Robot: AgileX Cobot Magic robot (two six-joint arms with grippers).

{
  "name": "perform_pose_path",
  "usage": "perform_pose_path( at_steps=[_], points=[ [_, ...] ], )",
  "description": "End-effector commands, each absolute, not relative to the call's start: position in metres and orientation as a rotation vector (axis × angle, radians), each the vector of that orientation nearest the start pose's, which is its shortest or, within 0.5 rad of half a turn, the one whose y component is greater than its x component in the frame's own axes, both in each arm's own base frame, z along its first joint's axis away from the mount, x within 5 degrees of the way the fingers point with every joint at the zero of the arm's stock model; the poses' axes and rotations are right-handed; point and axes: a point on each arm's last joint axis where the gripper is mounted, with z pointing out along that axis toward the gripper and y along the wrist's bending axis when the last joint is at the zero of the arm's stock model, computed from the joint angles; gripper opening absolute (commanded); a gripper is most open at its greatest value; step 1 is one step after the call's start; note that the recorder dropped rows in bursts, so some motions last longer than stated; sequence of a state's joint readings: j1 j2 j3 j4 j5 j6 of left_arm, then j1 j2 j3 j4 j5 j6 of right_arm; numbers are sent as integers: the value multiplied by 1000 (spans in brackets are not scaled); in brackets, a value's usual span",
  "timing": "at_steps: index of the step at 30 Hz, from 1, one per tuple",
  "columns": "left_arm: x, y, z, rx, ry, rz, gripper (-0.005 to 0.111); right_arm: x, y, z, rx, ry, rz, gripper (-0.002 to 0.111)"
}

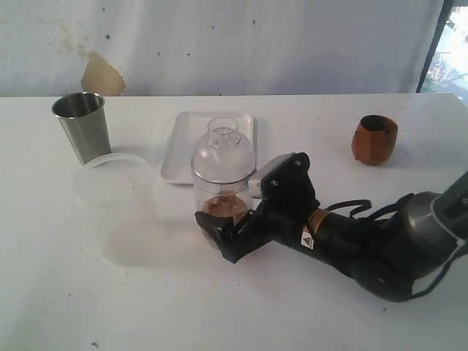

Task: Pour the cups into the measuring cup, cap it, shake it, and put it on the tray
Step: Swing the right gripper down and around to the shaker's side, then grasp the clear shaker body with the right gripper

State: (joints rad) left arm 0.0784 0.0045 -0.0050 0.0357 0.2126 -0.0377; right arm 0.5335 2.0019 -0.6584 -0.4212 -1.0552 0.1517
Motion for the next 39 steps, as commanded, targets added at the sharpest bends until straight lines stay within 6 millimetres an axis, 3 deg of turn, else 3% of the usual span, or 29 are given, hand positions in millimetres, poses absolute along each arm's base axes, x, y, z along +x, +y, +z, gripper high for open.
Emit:
perform_pose_path(
  at_steps=[1,14,27,29,31,32,33,34,39],
  points=[
    [56,5,195,-83,1684,49,0,283,203,111,-766,1638,671,100],
    [56,5,195,-83,1684,49,0,306,215,100,-768,1629,650,100],
    [56,5,195,-83,1684,49,0,307,214,101,-750,1632,644,98],
    [56,5,195,-83,1684,49,0,307,214,101,-750,1632,644,81],
    [56,5,195,-83,1684,49,0,306,214,101,-753,1633,644,45],
    [56,5,195,-83,1684,49,0,306,214,100,-752,1636,645,21],
    [56,5,195,-83,1684,49,0,306,214,100,-752,1636,645,5],
    [56,5,195,-83,1684,49,0,307,214,100,-744,1640,647,1],
    [56,5,195,-83,1684,49,0,307,214,102,-729,1629,653,0]
  ],
)
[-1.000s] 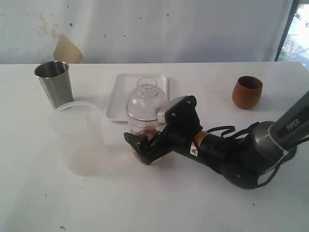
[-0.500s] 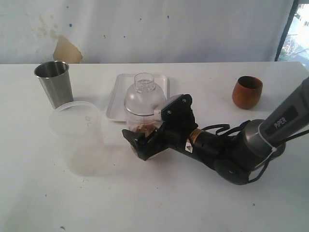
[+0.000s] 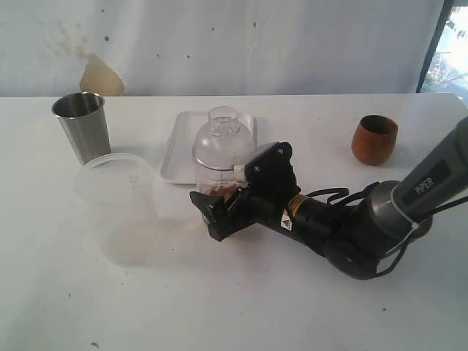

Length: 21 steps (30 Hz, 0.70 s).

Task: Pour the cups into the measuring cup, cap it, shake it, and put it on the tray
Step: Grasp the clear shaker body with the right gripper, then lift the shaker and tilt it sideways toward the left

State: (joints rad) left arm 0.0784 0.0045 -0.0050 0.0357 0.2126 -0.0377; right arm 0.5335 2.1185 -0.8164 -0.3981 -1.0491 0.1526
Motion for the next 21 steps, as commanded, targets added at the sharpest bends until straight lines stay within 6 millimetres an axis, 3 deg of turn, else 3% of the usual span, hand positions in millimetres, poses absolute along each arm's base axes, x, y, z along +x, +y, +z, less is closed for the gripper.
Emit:
perform_pose_path(
  at_steps=[1,8,16,21],
  points=[
    [56,5,195,-83,1684,49,0,308,214,102,-723,1632,649,0],
    [56,5,195,-83,1684,49,0,307,215,111,-750,1604,650,0],
    [56,5,195,-83,1684,49,0,315,214,169,-787,1603,539,0],
    [56,5,195,-83,1684,49,0,317,219,213,-824,1458,529,0]
  ],
)
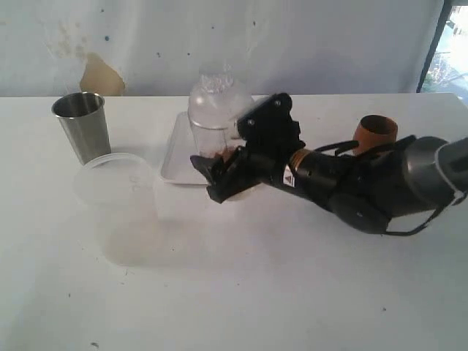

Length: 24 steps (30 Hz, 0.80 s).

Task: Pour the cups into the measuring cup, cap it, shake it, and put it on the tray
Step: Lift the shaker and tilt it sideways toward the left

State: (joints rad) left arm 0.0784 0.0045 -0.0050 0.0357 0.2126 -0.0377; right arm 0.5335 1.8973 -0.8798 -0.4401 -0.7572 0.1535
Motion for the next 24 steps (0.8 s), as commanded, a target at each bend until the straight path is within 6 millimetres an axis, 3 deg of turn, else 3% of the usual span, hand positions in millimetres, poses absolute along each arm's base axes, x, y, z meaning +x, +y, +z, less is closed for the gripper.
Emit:
perform_pose_path(
  at_steps=[1,5,9,17,24],
  points=[
    [56,5,195,-83,1684,49,0,318,221,220,-839,1428,525,0],
    [56,5,195,-83,1684,49,0,327,230,235,-925,1344,477,0],
    [56,5,195,-83,1684,49,0,340,237,237,-962,1358,426,0],
    [56,5,195,-83,1684,49,0,358,256,224,-1107,1300,360,0],
    [56,5,195,-83,1684,49,0,362,270,212,-1245,1188,260,0]
  ],
)
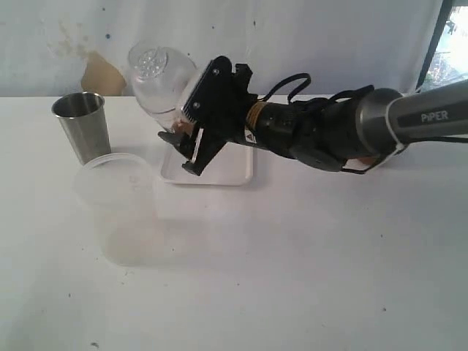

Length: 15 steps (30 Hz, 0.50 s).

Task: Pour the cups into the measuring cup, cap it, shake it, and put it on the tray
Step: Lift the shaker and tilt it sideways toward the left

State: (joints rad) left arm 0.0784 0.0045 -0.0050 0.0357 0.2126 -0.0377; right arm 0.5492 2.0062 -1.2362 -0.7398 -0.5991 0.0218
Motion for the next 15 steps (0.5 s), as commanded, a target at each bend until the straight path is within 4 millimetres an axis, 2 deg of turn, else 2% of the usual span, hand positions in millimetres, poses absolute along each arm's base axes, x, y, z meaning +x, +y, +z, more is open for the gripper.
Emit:
perform_pose_path(
  at_steps=[1,4,11,15],
  points=[
    [56,5,195,-83,1684,49,0,361,272,213,-1267,1165,242,0],
    [56,5,195,-83,1684,49,0,361,275,214,-1341,1100,173,0],
    [56,5,195,-83,1684,49,0,364,275,214,-1395,1098,106,0],
    [56,5,195,-83,1684,49,0,363,275,213,-1463,1023,38,0]
  ],
)
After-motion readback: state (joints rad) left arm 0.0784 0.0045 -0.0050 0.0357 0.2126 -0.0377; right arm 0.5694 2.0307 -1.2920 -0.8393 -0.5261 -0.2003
